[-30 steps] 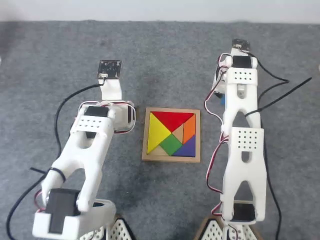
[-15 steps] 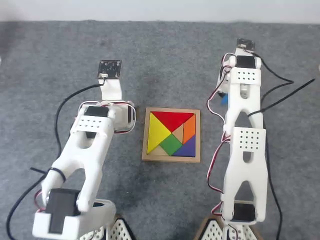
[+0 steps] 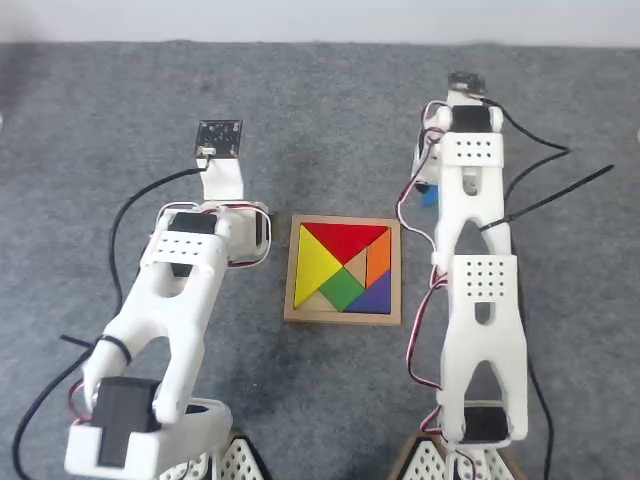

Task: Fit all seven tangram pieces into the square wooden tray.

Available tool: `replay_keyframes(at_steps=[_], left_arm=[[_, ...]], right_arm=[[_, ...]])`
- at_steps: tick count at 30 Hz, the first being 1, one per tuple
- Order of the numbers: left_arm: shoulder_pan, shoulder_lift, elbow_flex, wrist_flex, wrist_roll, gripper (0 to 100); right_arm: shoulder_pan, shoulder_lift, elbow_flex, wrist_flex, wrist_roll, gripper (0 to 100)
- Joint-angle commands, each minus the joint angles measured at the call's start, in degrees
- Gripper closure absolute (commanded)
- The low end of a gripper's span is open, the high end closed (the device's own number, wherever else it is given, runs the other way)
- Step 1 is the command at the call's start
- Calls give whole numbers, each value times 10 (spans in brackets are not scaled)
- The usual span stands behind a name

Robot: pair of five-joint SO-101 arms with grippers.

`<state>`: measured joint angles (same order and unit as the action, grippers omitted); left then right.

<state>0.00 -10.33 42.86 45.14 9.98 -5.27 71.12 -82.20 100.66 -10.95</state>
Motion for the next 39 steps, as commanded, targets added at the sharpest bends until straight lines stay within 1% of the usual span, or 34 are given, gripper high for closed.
replay_keyframes(at_steps=[1, 5, 7, 14, 17, 20, 23, 26, 28, 31, 33, 36, 39], left_arm=[[-4, -25, -13, -8, -4, 797], [-4, -25, -14, -10, -4, 797], [-4, -25, -14, -11, -4, 797], [-53, -21, -38, -8, -4, 797], [-79, -25, -44, -6, -4, 797], [-135, -22, -80, 47, -4, 797], [-223, -20, -110, 105, -4, 797], [-296, -20, -109, 131, -32, 797], [-318, -20, -81, 120, -47, 796], [-320, -20, -41, 69, -49, 796], [-319, -19, -25, 34, -52, 796], [-319, -19, -7, 7, -52, 796], [-319, -19, -3, 4, -53, 796]], right_arm=[[-4, -12, -28, 25, 7, 920], [-11, -29, -22, 27, 8, 920], [-26, -66, 16, 27, 8, 920], [-91, -291, 312, 22, 30, 920], [-115, -356, 400, 21, 33, 920], [-139, -386, 440, 20, 31, 920], [-175, -389, 447, 18, 33, 920], [-210, -389, 448, 18, 38, 920], [-232, -389, 448, 19, 62, 920], [-266, -388, 448, 19, 98, 920], [-282, -388, 448, 19, 136, 920], [-297, -388, 449, 19, 222, 920], [-307, -384, 449, 17, 320, 920]])
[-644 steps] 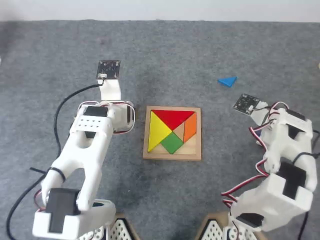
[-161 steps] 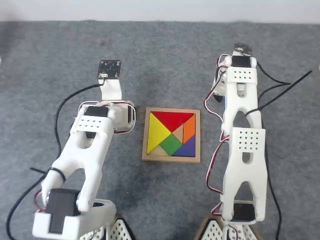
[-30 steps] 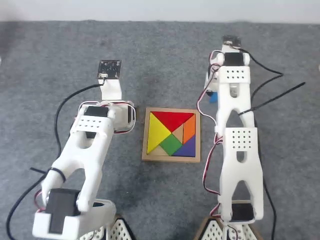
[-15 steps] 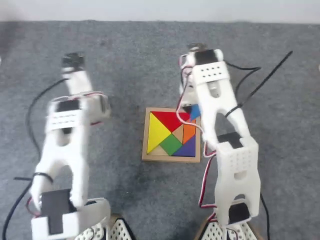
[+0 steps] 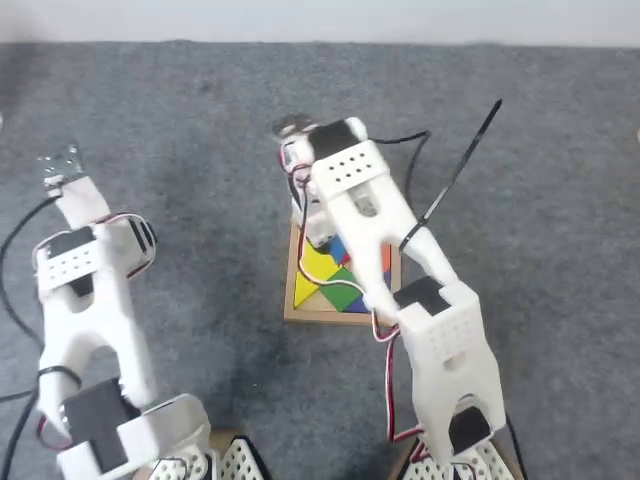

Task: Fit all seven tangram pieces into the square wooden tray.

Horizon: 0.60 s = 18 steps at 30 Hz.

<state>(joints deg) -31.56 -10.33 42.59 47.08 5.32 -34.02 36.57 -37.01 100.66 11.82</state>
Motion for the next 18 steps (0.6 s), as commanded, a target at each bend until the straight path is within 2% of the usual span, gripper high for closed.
replay_keyframes(at_steps=[1, 5, 12, 18], left_arm=[[-4, -19, 0, -15, -6, 796], [3, -19, 2, -15, -18, 796], [4, 50, -23, -32, -21, 796], [4, 131, -98, 18, -22, 796]], right_arm=[[-25, -35, -3, 19, 120, 920], [-49, -13, -3, 19, 209, 920], [-73, 16, 20, 22, 424, 920], [-73, 0, 54, 17, 435, 920]])
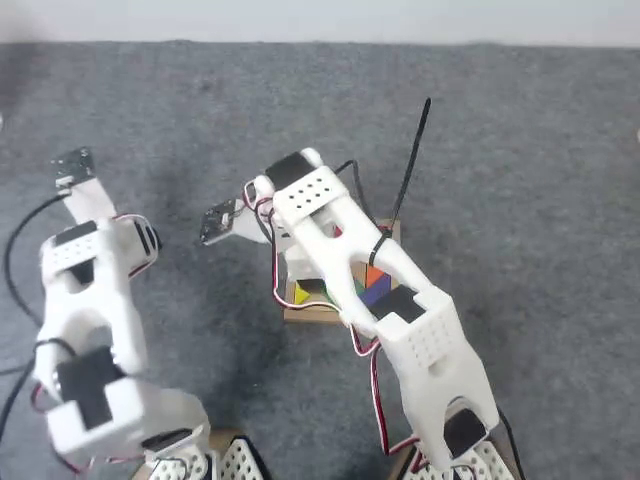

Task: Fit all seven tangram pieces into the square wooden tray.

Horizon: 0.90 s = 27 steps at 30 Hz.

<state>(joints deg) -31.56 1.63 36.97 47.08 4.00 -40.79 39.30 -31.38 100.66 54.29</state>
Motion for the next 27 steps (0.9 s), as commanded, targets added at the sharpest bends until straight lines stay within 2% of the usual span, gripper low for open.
replay_keyframes(at_steps=[1, 7, 20, 27], left_arm=[[4, 12, -44, 21, -10, 796], [4, -35, -17, 17, -11, 796], [9, -52, 3, 1, -21, 796], [9, -52, 3, 1, -21, 796]], right_arm=[[-5, -32, -2, 14, 11, 920], [-24, -36, 36, -12, 10, 920], [-36, -211, 325, -250, 10, 920], [-65, -251, 388, -281, 10, 920]])
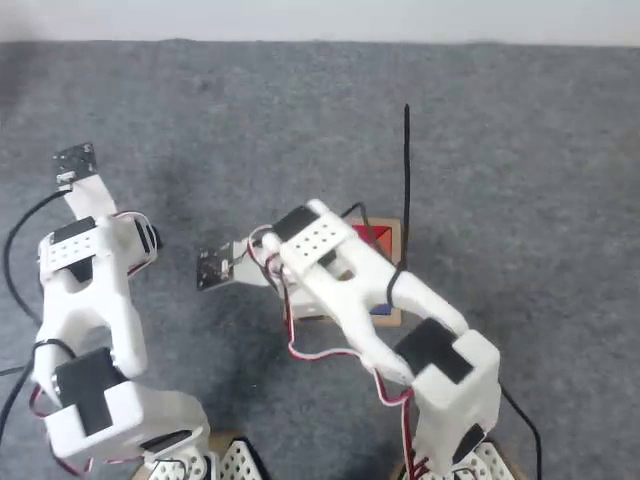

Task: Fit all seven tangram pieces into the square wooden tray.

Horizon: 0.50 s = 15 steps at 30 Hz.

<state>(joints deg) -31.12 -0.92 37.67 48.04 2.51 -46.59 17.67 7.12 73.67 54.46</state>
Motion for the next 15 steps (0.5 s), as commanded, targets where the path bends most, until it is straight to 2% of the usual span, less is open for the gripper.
replay_keyframes(at_steps=[1, 15], left_arm=[[4, -26, -4, -9, -6, 796], [4, -26, -3, -9, -7, 796]], right_arm=[[-7, -35, 3, -13, 11, 920], [33, -35, 10, -15, 11, 920]])
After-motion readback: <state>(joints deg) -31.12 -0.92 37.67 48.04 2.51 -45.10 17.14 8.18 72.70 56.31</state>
